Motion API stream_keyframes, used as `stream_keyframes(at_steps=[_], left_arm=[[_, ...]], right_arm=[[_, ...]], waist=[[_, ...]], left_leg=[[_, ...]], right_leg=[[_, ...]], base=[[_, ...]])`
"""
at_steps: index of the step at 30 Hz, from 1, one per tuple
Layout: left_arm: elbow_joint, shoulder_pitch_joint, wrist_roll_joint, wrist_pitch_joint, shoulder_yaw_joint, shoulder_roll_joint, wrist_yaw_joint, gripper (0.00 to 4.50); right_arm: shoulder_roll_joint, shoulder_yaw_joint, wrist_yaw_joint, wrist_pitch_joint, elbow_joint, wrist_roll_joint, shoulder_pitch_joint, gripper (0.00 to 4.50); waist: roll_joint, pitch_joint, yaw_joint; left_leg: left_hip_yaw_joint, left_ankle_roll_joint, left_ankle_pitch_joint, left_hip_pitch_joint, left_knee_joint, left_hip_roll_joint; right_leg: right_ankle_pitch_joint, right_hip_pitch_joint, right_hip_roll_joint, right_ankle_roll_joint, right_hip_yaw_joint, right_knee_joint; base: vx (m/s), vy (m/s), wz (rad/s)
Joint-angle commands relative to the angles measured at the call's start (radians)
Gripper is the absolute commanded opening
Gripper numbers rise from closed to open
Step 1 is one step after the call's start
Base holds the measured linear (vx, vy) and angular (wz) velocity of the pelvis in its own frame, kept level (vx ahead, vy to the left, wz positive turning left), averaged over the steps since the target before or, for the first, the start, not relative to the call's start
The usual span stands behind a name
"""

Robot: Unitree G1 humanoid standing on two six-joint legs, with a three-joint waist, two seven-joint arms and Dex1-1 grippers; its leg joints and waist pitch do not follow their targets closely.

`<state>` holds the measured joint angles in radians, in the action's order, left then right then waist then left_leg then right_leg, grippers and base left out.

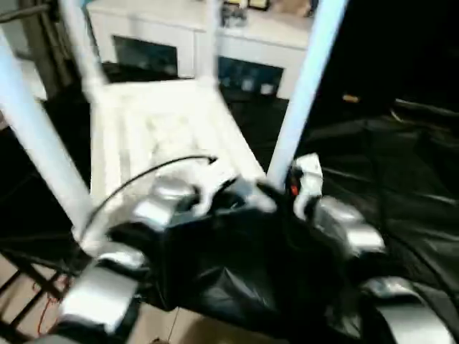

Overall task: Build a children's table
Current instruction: Rotate leg to tighten

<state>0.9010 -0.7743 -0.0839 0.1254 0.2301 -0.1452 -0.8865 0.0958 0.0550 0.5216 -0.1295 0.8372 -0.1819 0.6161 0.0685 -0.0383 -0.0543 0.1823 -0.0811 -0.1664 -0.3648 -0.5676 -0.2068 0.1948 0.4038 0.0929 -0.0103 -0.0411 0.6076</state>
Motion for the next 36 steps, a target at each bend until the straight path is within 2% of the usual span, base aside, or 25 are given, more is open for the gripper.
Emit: stream_keyframes(at_steps=[1, 2, 3, 7, 8, 9, 10, 11, 13, 14, 18, 19, 22, 24, 26, 29, 36], left_arm=[[0.015, -0.011, 0.01, 0.006, -0.003, 0.071, 0.063, 0.0], [0.011, -0.008, 0.007, 0.004, 0.002, 0.077, 0.06, 0.0], [0.009, -0.007, 0.005, 0.001, 0.005, 0.081, 0.058, 0.0], [-0.006, 0.002, 0.011, -0.007, 0.011, 0.077, 0.014, 0.0], [-0.02, 0.014, 0.015, -0.022, 0.024, 0.054, -0.048, 0.0], [-0.02, 0.014, 0.015, -0.022, 0.024, 0.054, -0.048, 0.0], [-0.024, 0.019, 0.016, -0.028, 0.029, 0.043, -0.074, 0.0], [-0.024, 0.019, 0.016, -0.028, 0.029, 0.043, -0.074, 0.0], [-0.047, 0.035, 0.019, -0.054, 0.045, 0.003, -0.148, 0.0], [-0.055, 0.04, 0.022, -0.057, 0.048, -0.009, -0.175, 0.0], [-0.067, 0.049, 0.026, -0.068, 0.053, -0.032, -0.233, 0.0], [-0.072, 0.054, 0.024, -0.079, 0.058, -0.048, -0.268, 0.0], [-0.075, 0.057, 0.023, -0.091, 0.063, -0.062, -0.297, 0.0], [-0.072, 0.059, 0.015, -0.107, 0.076, -0.097, -0.359, 0.0], [-0.072, 0.059, 0.014, -0.111, 0.078, -0.119, -0.392, 0.0], [-0.073, 0.059, 0.014, -0.114, 0.076, -0.132, -0.409, 0.0], [-0.072, 0.058, 0.013, -0.12, 0.072, -0.141, -0.421, 0.0]], right_arm=[[-0.067, -0.044, -0.021, -0.021, 0.043, 0.021, 0.008, 2.73], [-0.074, -0.053, -0.01, -0.001, 0.043, 0.03, 0.009, 2.73], [-0.078, -0.059, -0.004, 0.014, 0.044, 0.037, 0.01, 3.28], [-0.069, -0.056, 0.031, 0.019, 0.053, 0.033, 0.02, 3.62], [-0.031, -0.102, 0.112, 0.039, 0.027, 0.064, 0.009, 3.62], [-0.031, -0.102, 0.112, 0.039, 0.027, 0.064, 0.009, 3.78], [-0.012, -0.13, 0.151, 0.051, 0.016, 0.083, 0.003, 3.88], [-0.012, -0.13, 0.151, 0.051, 0.016, 0.083, 0.003, 3.88], [0.051, -0.186, 0.301, 0.085, -0.04, 0.095, -0.027, 3.88], [0.07, -0.194, 0.348, 0.088, -0.059, 0.089, -0.036, 3.88], [0.101, -0.195, 0.438, 0.087, -0.095, 0.064, -0.049, 3.88], [0.122, -0.2, 0.497, 0.09, -0.115, 0.054, -0.057, 3.88], [0.141, -0.207, 0.547, 0.088, -0.129, 0.047, -0.064, 3.88], [0.185, -0.227, 0.656, 0.076, -0.144, 0.042, -0.072, 3.88], [0.208, -0.239, 0.714, 0.049, -0.156, 0.031, -0.075, 3.64], [0.217, -0.248, 0.743, 0.033, -0.165, 0.03, -0.079, 3.43], [0.208, -0.243, 0.761, 0.012, -0.178, 0.022, -0.088, 2.88]], waist=[[-0.006, 0.045, 0.003], [-0.007, 0.045, 0.001], [-0.006, 0.045, 0.001], [-0.007, 0.047, 0.0], [-0.005, 0.047, -0.001], [-0.006, 0.048, -0.002], [-0.007, 0.048, -0.002], [-0.007, 0.047, -0.002], [-0.009, 0.047, -0.005], [-0.005, 0.049, -0.006], [-0.009, 0.053, -0.007], [-0.014, 0.052, -0.008], [-0.014, 0.055, -0.009], [-0.014, 0.054, -0.012], [-0.014, 0.054, -0.015], [-0.014, 0.054, -0.02], [-0.014, 0.053, -0.032]], left_leg=[[-0.011, -0.023, -0.393, 0.014, 0.073, -0.019], [-0.009, -0.018, -0.382, 0.013, 0.073, -0.019], [-0.008, -0.013, -0.375, 0.011, 0.073, -0.019], [-0.005, -0.003, -0.345, 0.008, 0.073, -0.02], [-0.005, 0.002, -0.345, 0.007, 0.073, -0.019], [-0.005, 0.006, -0.343, 0.007, 0.072, -0.02], [-0.004, 0.006, -0.338, 0.006, 0.072, -0.021], [-0.004, 0.008, -0.333, 0.004, 0.073, -0.02], [-0.003, 0.015, -0.33, 0.008, 0.071, -0.021], [-0.001, 0.03, -0.31, 0.004, 0.069, -0.023], [0.0, 0.048, -0.245, 0.003, 0.065, -0.023], [-0.001, 0.05, -0.243, 0.004, 0.067, -0.024], [0.001, 0.056, -0.238, 0.007, 0.064, -0.025], [0.003, 0.061, -0.236, 0.007, 0.063, -0.026], [0.006, 0.065, -0.226, 0.006, 0.062, -0.027], [0.008, 0.062, -0.227, 0.009, 0.061, -0.03], [0.011, 0.048, -0.226, 0.012, 0.061, -0.03]], right_leg=[[0.457, -0.021, 0.043, 0.13, 0.026, -0.105], [0.422, -0.021, 0.043, 0.138, 0.027, -0.104], [0.395, -0.023, 0.041, 0.144, 0.027, -0.102], [0.329, -0.027, 0.04, 0.165, 0.028, -0.094], [0.333, -0.03, 0.041, 0.167, 0.027, -0.096], [0.323, -0.031, 0.04, 0.169, 0.027, -0.094], [0.313, -0.03, 0.041, 0.171, 0.029, -0.093], [0.303, -0.033, 0.041, 0.174, 0.028, -0.092], [0.291, -0.033, 0.041, 0.18, 0.028, -0.093], [0.252, -0.037, 0.041, 0.186, 0.03, -0.088], [0.142, -0.042, 0.039, 0.231, 0.029, -0.074], [0.128, -0.043, 0.038, 0.24, 0.027, -0.072], [0.086, -0.046, 0.037, 0.256, 0.027, -0.068], [0.077, -0.048, 0.036, 0.265, 0.025, -0.067], [0.062, -0.05, 0.034, 0.272, 0.024, -0.063], [0.07, -0.048, 0.038, 0.28, 0.024, -0.062], [0.082, -0.045, 0.039, 0.272, 0.027, -0.063]], base=[[0.0, 0.0, 0.0], [0.0, 0.0, 0.0], [0.0, 0.0, 0.0], [0.0, 0.0, 0.0], [0.0, 0.0, 0.0], [0.0, 0.0, 0.0], [0.0, 0.0, 0.0], [0.0, 0.0, 0.0], [0.0, 0.0, 0.0], [0.0, 0.0, 0.0], [0.0, 0.0, 0.0], [0.0, 0.0, 0.0], [0.0, 0.0, 0.0], [0.0, 0.0, 0.0], [0.0, 0.0, 0.0], [0.0, 0.0, 0.0], [0.0, 0.0, 0.0]])
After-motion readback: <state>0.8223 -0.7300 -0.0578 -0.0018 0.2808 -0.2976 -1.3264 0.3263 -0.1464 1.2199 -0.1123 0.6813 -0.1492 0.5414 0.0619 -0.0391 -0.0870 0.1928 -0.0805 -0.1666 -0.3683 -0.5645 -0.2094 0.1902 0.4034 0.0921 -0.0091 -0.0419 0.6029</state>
